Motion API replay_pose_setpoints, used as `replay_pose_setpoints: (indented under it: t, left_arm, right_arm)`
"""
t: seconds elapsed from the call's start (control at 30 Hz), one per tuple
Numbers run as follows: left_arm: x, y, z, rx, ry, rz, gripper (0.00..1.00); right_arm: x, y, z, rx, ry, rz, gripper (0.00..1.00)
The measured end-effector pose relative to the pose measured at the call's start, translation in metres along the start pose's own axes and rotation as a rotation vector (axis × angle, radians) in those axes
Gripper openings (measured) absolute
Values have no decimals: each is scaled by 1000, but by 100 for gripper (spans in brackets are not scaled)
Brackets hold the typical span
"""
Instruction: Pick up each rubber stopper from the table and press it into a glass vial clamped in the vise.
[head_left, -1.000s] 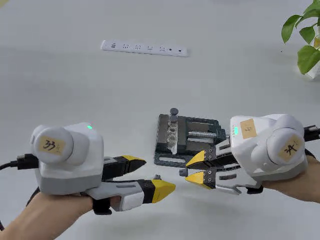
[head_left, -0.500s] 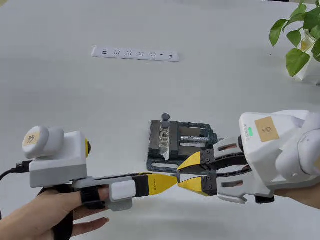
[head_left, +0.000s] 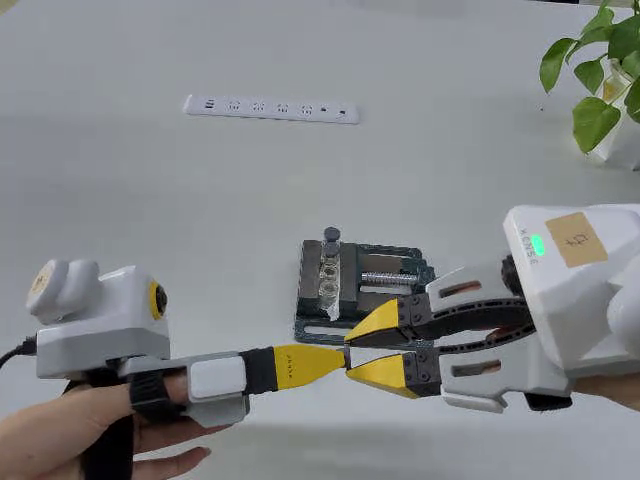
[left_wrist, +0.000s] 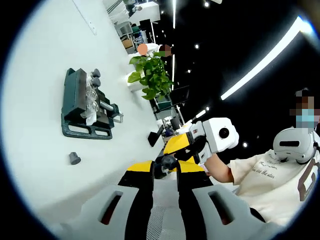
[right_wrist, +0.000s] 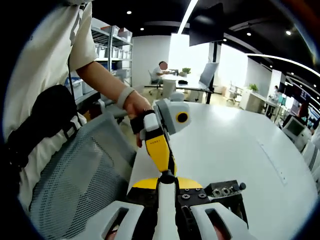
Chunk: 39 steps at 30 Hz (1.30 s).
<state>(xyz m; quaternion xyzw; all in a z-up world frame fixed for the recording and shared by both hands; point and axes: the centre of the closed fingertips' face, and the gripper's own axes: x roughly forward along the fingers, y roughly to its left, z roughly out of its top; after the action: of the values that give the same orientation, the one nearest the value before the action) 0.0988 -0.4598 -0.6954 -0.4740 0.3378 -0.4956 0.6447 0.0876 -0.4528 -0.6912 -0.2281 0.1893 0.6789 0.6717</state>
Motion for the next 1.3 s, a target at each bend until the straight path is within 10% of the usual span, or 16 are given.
replay_pose_setpoints:
  t: [0.5, 1.3]
  left_arm:
    - [-1, -13, 3, -70, -5, -75, 5]
    - [-4, -61, 23, -189, -96, -339, 4]
  right_arm:
    - [-4, 0, 8, -17, -25, -5, 7]
    - [-28, -7, 57, 13, -170, -42, 8]
